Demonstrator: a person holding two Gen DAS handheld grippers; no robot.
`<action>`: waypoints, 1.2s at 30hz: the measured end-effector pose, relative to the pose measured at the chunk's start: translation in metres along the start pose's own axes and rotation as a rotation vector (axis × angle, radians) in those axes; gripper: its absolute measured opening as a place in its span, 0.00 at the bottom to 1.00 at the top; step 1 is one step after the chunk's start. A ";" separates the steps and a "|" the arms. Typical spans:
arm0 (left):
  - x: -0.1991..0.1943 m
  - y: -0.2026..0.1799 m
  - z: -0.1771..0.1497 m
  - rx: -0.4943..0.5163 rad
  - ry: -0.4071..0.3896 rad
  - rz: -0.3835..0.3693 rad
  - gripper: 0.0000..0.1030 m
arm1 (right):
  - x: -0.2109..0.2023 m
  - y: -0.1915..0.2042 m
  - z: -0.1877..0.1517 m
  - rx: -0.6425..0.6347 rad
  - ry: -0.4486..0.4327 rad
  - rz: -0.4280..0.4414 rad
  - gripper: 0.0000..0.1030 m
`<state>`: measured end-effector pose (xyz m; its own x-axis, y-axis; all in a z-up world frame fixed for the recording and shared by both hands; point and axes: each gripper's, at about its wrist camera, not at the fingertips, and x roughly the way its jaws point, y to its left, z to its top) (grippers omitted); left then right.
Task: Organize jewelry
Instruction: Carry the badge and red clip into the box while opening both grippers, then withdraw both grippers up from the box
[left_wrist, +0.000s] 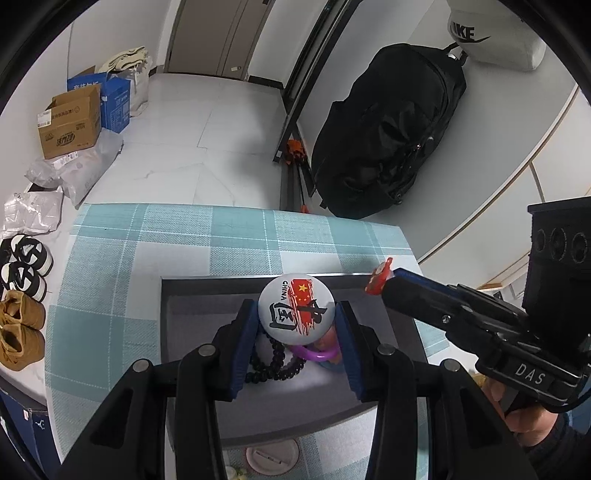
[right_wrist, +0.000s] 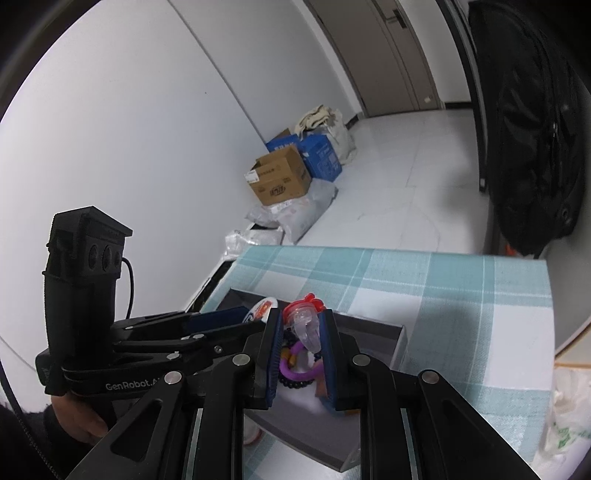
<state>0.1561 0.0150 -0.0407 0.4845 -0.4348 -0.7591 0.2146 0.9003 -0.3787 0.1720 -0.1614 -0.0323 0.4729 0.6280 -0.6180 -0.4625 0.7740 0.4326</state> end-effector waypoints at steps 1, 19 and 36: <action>0.001 0.000 0.001 0.000 0.001 0.000 0.36 | 0.002 -0.002 0.000 0.005 0.006 0.005 0.18; 0.001 -0.007 -0.003 0.018 0.007 -0.018 0.51 | -0.009 -0.011 0.000 0.030 -0.027 0.008 0.48; -0.032 0.006 -0.024 -0.018 -0.062 0.103 0.52 | -0.028 -0.010 -0.020 0.099 -0.058 0.005 0.72</action>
<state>0.1211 0.0338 -0.0314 0.5550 -0.3378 -0.7602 0.1462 0.9392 -0.3106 0.1481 -0.1889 -0.0325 0.5144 0.6337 -0.5778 -0.3898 0.7729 0.5006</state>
